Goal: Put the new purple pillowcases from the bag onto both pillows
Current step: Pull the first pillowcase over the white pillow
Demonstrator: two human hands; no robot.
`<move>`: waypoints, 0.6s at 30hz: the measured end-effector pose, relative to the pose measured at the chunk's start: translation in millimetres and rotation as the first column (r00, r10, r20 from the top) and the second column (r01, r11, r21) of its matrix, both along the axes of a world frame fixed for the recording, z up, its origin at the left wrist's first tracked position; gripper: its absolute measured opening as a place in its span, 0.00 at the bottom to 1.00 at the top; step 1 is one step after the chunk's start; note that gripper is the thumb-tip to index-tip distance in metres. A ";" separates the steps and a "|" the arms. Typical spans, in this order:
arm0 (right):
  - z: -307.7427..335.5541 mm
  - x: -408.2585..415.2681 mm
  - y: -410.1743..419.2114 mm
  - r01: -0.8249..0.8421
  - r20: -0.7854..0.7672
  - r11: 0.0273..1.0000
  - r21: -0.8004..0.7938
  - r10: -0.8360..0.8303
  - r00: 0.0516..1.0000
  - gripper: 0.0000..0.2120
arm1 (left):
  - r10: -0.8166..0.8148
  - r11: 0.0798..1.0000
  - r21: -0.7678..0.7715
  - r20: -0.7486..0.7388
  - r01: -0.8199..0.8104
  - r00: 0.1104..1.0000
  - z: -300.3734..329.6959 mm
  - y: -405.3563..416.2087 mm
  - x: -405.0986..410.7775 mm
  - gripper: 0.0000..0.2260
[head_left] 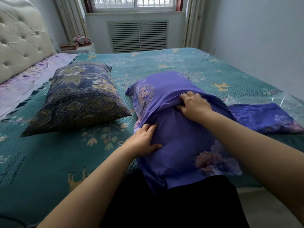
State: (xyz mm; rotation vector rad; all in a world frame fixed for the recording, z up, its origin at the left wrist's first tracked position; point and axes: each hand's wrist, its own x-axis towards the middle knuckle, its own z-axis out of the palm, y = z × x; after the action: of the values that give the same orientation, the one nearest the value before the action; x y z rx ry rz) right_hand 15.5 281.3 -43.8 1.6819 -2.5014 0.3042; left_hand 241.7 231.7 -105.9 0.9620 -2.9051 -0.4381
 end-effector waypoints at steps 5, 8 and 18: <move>-15.5 -51.4 22.9 0.202 0.199 0.973 0.112 -0.221 0.955 0.29 | 0.198 0.979 -0.016 0.257 -0.201 0.946 -1.5 -6.5 -8.9 0.39; -27.9 -57.1 34.7 0.326 0.396 0.944 0.051 -0.318 0.861 0.40 | 0.396 0.916 0.016 0.140 -0.402 0.908 3.4 -10.2 -15.1 0.38; -36.1 -46.7 54.0 0.405 0.431 0.907 0.118 -0.414 0.802 0.40 | 0.604 0.796 0.383 -0.436 -0.469 0.668 0.5 -18.6 -54.4 0.38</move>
State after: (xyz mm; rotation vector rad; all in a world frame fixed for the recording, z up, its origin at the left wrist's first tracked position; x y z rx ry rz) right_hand -31.2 335.2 -79.9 1.1106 -3.1193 0.6874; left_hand 187.3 213.1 -105.4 1.3959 -1.9584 -0.8554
